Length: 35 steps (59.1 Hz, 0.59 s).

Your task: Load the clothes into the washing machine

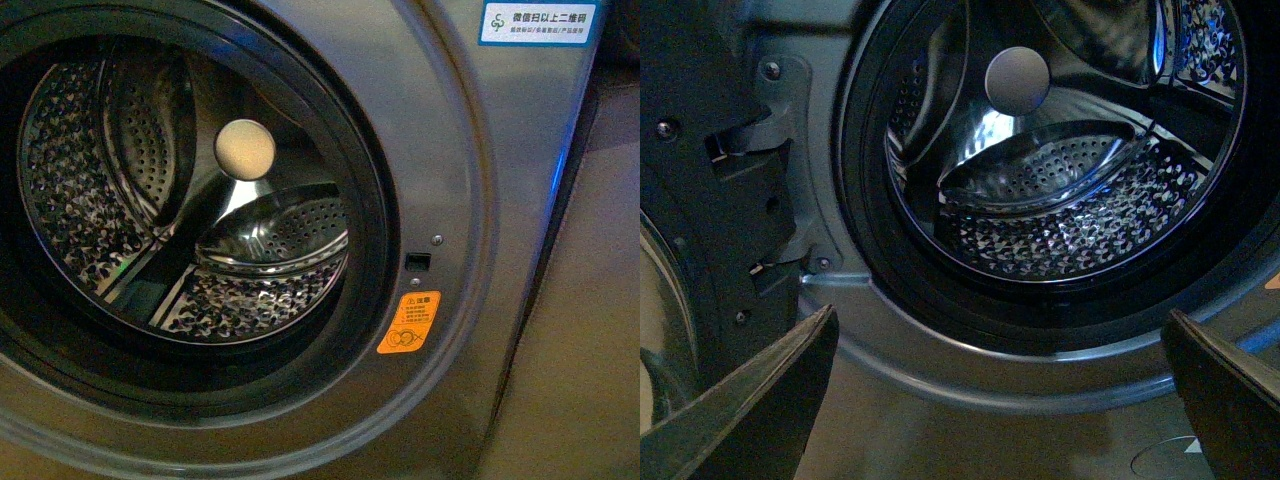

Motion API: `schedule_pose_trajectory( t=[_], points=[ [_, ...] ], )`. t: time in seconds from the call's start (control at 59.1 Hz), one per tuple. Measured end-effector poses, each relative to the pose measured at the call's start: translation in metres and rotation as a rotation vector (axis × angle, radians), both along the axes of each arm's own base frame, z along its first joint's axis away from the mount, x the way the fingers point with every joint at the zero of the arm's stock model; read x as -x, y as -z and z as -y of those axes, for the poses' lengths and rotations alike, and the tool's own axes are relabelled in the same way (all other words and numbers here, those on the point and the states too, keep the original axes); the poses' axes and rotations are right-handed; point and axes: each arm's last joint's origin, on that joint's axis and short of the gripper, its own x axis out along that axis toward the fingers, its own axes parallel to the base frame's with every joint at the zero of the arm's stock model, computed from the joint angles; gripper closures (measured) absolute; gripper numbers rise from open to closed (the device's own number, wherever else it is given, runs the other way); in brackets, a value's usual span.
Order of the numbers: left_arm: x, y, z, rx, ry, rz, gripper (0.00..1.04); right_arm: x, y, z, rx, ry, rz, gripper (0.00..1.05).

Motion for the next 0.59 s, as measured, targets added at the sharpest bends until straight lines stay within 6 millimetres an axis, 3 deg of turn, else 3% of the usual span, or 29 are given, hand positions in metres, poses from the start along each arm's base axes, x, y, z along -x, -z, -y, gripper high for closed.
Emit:
schedule_pose_trajectory(
  t=[0.118,0.338,0.508,0.592],
  points=[
    [0.000,0.000,0.000,0.000,0.000,0.000,0.07,0.001,0.000,0.000,0.028,0.004,0.009,0.19],
    [0.000,0.000,0.000,0.000,0.000,0.000,0.07,0.001,-0.003,-0.003,0.111,-0.013,0.029,0.54],
    [0.000,0.000,0.000,0.000,0.000,0.000,0.07,-0.001,-0.019,-0.003,0.231,-0.028,0.072,0.80],
    [0.000,0.000,0.000,0.000,0.000,0.000,0.07,-0.003,-0.042,0.000,0.331,-0.039,0.132,0.96]
  ],
)
